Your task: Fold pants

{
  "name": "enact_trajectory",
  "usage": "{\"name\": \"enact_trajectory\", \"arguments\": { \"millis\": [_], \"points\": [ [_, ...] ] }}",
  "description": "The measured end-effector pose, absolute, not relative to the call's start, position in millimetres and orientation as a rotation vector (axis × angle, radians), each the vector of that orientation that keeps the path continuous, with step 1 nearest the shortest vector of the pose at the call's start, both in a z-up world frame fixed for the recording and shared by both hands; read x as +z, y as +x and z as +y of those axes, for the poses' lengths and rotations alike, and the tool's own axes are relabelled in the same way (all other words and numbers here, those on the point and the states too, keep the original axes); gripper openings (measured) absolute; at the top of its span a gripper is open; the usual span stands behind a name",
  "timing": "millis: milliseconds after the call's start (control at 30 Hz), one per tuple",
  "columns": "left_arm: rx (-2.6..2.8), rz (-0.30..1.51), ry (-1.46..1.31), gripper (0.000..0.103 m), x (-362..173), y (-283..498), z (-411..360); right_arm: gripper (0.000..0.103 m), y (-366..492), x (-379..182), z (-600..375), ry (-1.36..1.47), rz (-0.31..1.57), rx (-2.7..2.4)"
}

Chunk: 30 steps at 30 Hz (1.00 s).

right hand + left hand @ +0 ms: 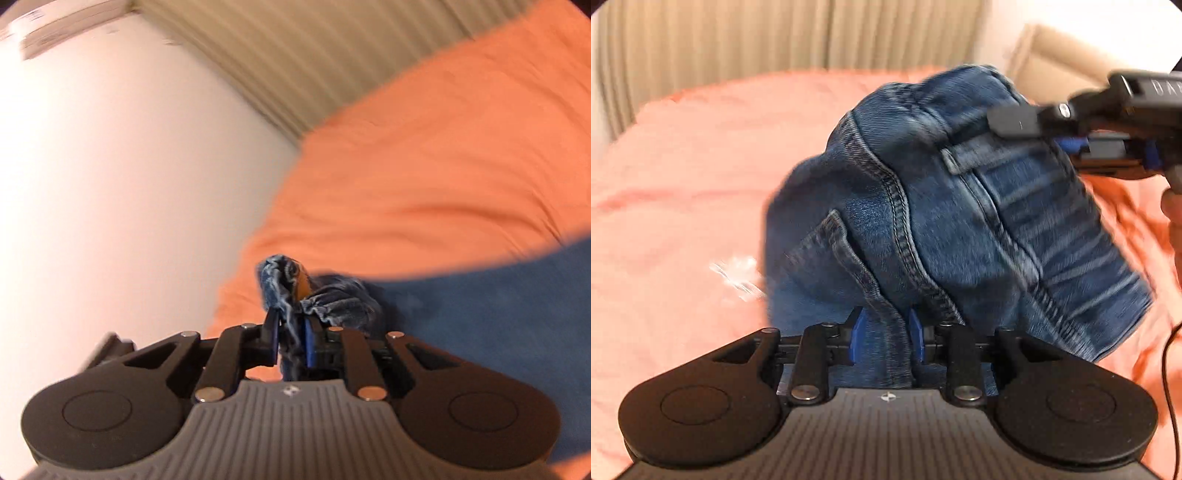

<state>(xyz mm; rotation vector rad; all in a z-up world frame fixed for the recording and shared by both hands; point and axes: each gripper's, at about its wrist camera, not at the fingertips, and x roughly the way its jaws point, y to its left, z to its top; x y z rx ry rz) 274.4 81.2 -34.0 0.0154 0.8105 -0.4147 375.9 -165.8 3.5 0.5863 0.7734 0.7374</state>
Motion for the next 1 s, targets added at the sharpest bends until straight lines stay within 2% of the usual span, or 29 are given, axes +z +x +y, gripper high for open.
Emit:
{"name": "enact_trajectory", "arguments": {
  "millis": [200, 367, 433, 667, 833, 933, 967, 1000],
  "points": [
    [-0.386, 0.717, -0.031, 0.034, 4, 263, 108, 0.002, 382, 89, -135, 0.479, 0.646, 0.785],
    [-0.404, 0.722, -0.026, 0.035, -2, 275, 95, 0.002, 392, 104, -149, 0.376, 0.670, 0.677],
    [-0.419, 0.732, -0.024, 0.035, -9, 280, 89, 0.002, 400, 88, -172, 0.357, 0.730, 0.589],
    [-0.468, 0.814, 0.014, 0.035, -38, 290, 69, 0.002, 385, -24, -229, 0.505, 1.028, 0.465],
    [-0.512, 0.845, 0.070, 0.035, -51, 294, 51, 0.002, 358, -69, -276, 0.676, 1.071, 0.403],
    [-0.561, 0.858, 0.090, 0.035, -53, 295, 36, 0.002, 356, -75, -291, 0.775, 1.050, 0.404],
    [-0.582, 0.862, 0.097, 0.038, -53, 293, 31, 0.003, 354, -72, -293, 0.770, 1.039, 0.410],
    [-0.596, 0.864, 0.110, 0.040, -53, 290, 27, 0.009, 355, -69, -292, 0.751, 1.036, 0.406]
  ]
}}
